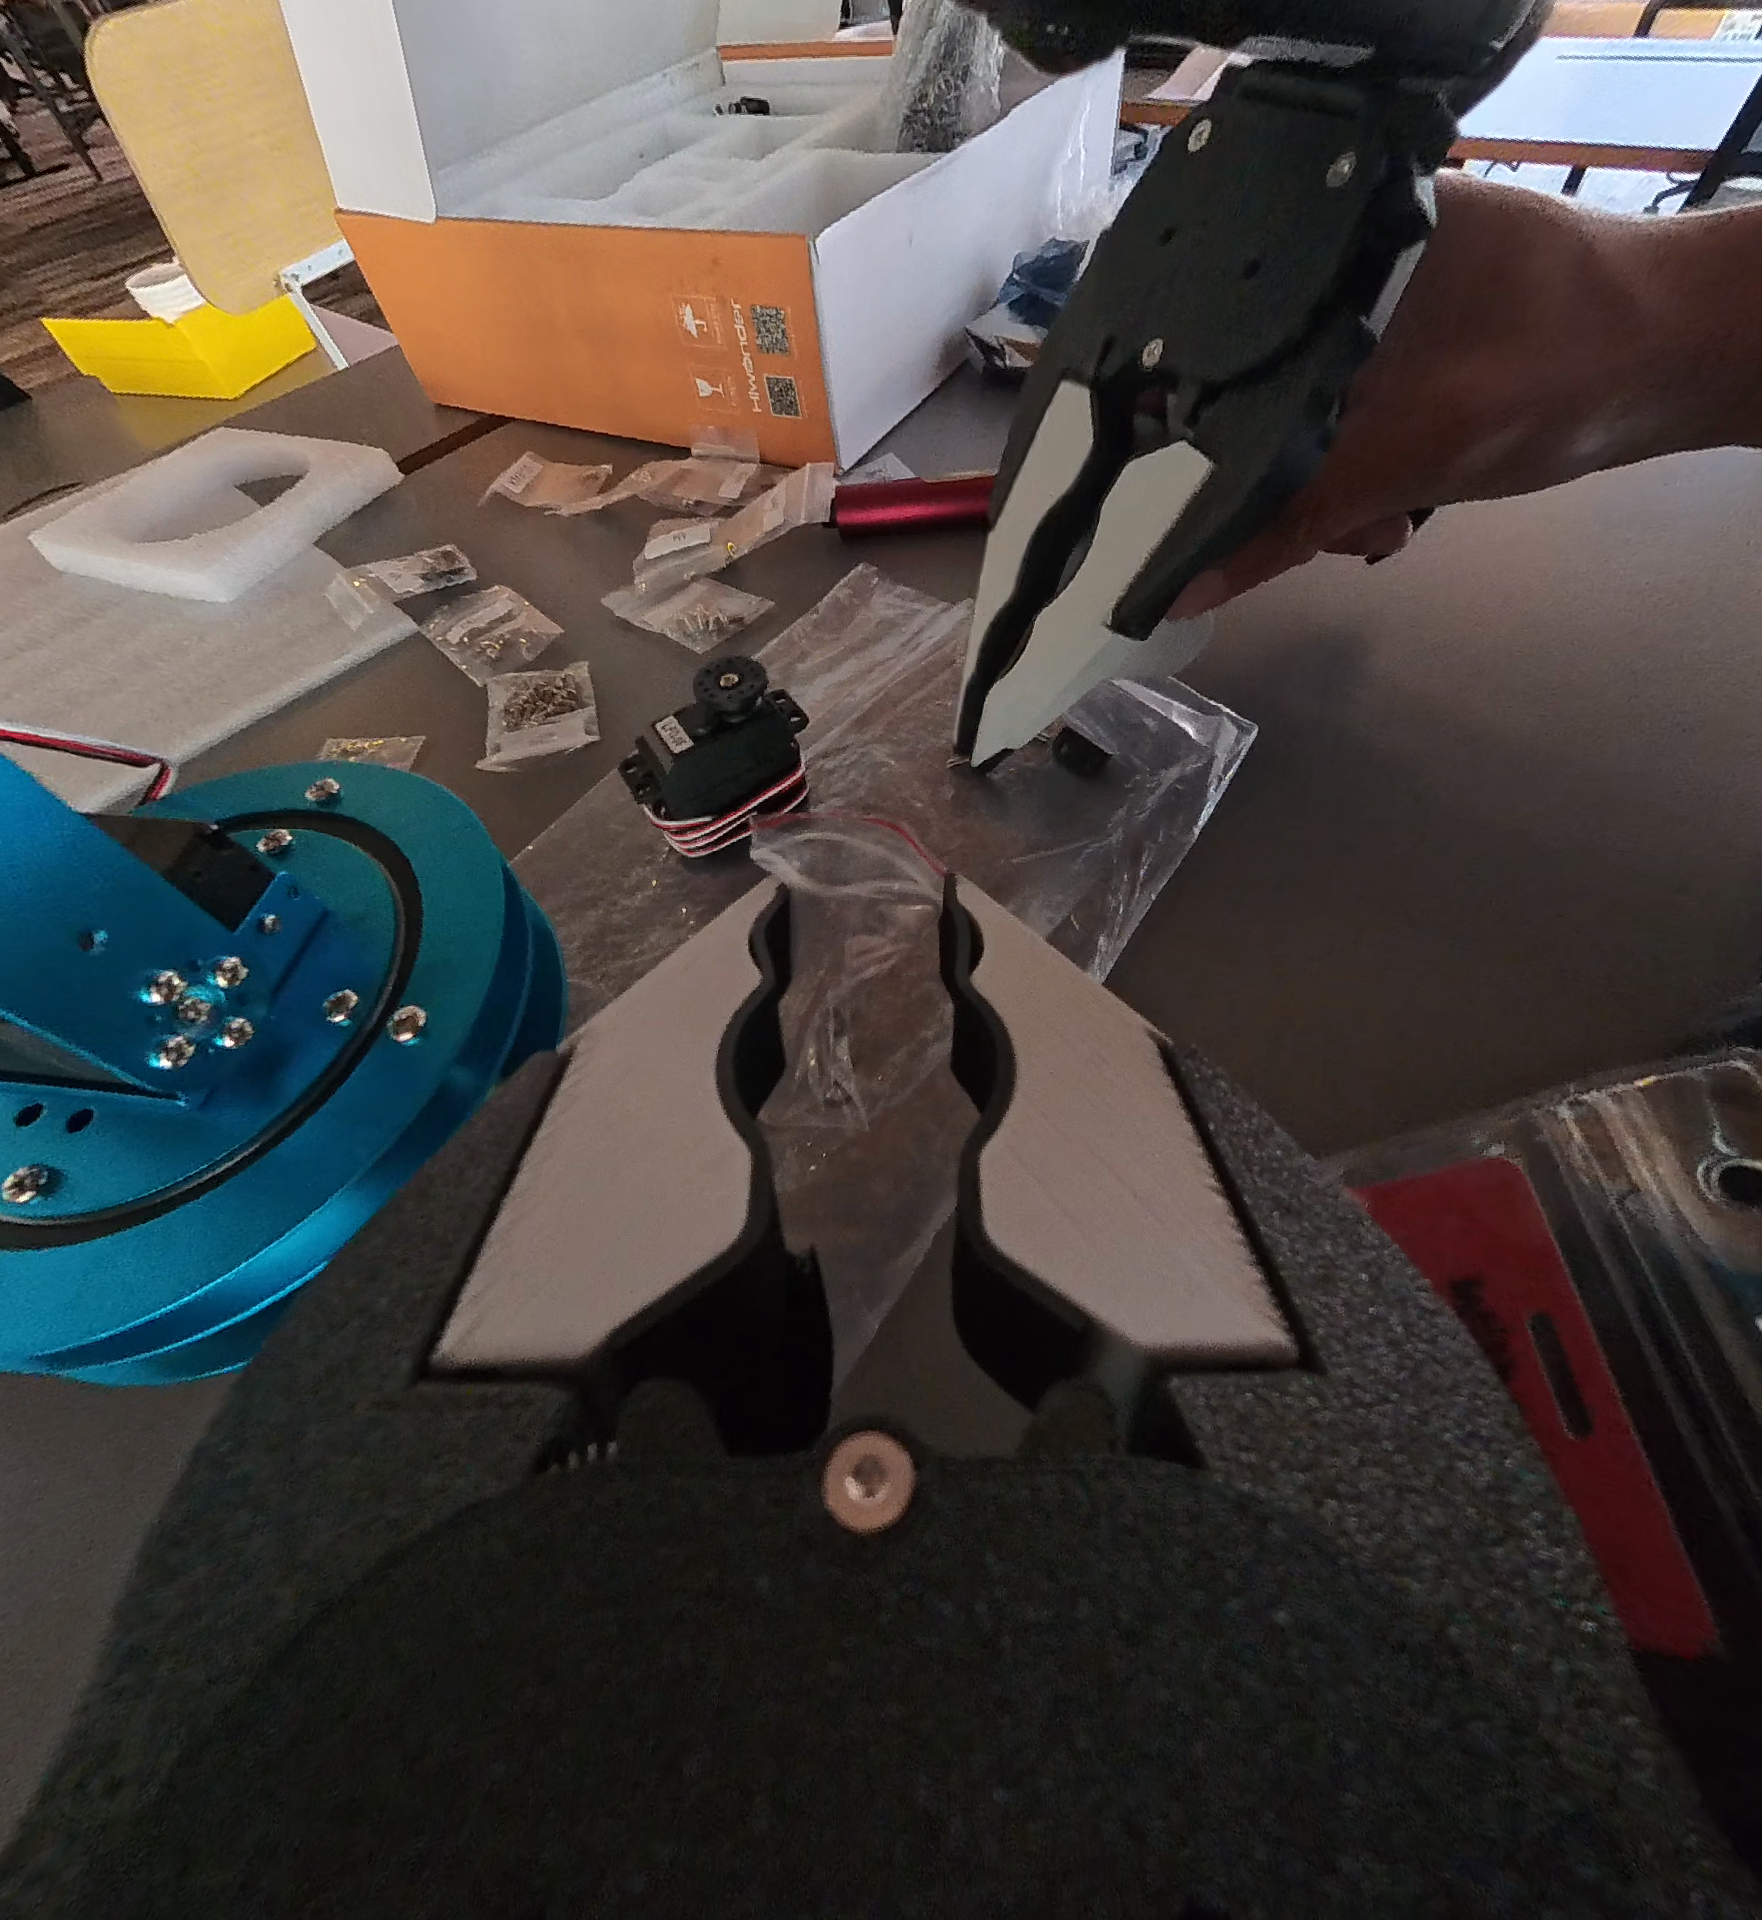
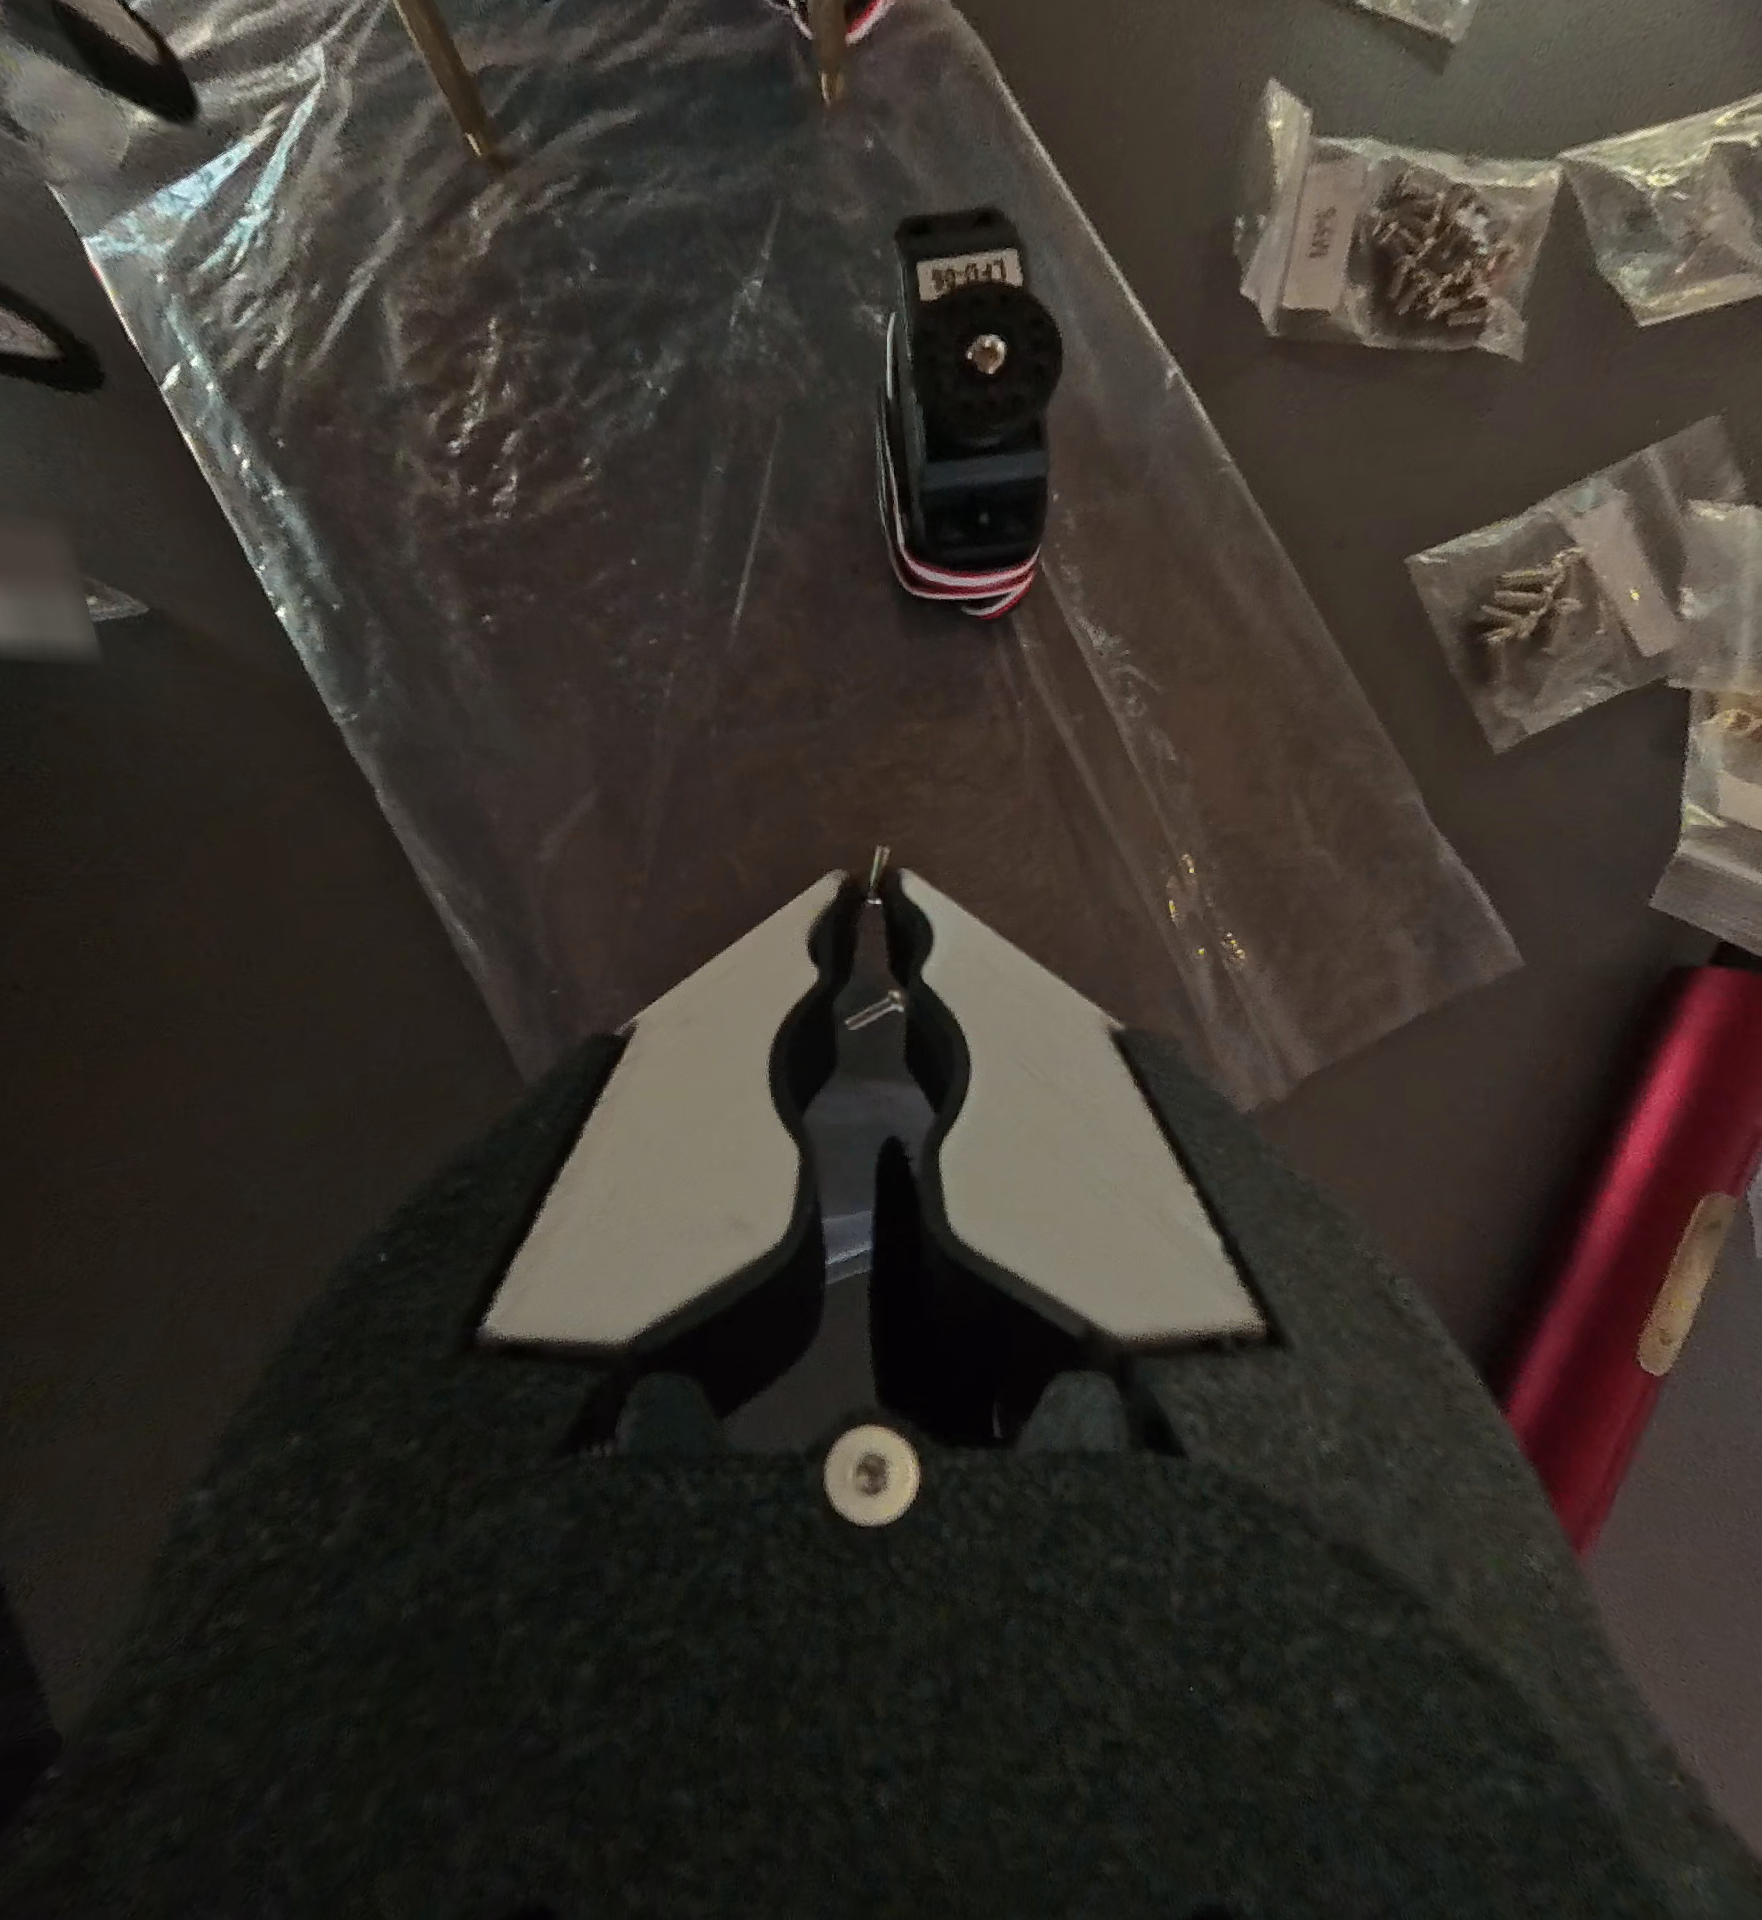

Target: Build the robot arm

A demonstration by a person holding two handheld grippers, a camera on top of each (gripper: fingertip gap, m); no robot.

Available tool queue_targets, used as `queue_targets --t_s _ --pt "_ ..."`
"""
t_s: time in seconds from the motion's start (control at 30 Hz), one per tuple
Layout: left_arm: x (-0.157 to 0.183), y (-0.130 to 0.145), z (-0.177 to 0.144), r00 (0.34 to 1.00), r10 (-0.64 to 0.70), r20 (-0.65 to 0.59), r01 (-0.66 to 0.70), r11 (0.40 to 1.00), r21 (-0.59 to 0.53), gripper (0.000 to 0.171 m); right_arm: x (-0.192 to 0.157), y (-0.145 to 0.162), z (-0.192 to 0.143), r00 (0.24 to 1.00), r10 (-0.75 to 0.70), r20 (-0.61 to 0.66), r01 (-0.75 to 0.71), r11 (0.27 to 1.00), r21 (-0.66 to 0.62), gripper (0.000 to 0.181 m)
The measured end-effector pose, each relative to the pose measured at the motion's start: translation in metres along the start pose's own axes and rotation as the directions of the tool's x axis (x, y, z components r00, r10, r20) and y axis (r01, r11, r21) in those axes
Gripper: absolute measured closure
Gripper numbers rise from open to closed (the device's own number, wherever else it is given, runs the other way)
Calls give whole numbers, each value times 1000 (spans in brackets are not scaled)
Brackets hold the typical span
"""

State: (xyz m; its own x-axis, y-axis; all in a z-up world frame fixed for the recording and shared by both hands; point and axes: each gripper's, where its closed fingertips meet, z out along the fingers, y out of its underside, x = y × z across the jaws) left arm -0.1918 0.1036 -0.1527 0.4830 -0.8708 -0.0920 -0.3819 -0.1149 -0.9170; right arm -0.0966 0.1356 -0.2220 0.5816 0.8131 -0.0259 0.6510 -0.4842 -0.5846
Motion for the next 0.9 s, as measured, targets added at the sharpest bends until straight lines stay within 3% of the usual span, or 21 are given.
queue_targets --t_s 0.1,0.2,0.37,0.5,0.63,0.77,0.83,0.9 --pt "1 -1 2 1000 0 -7 0 1000 3 145 0 -1 -3 1000 -12 -11 12 1000 -3 177" --pt "2 0 5 1000 1 -13 -1 1000 -1 145 -9 -22 -17 1000 -4 11 3 998 66 177" --pt "5 0 8 1000 4 -28 -4 1000 -3 145 -64 -85 -46 985 -98 142 61 968 243 177" --pt "7 0 9 999 7 -37 -7 1000 6 145 -85 -99 -40 977 -148 152 109 964 241 177" --pt "8 -2 8 999 14 -42 -13 1000 15 145 -88 -99 -35 980 -150 129 119 967 225 173" --pt "6 -2 8 999 9 -39 -8 1000 16 145 -69 -92 -58 992 -89 95 61 963 261 170" --pt "5 -2 7 999 2 -38 -2 1000 16 145 -38 -62 -61 999 -9 42 0 978 207 171" --pt "4 -1 7 999 3 -33 -3 1000 15 145 -7 -11 -50 996 85 -9 -85 995 50 167"
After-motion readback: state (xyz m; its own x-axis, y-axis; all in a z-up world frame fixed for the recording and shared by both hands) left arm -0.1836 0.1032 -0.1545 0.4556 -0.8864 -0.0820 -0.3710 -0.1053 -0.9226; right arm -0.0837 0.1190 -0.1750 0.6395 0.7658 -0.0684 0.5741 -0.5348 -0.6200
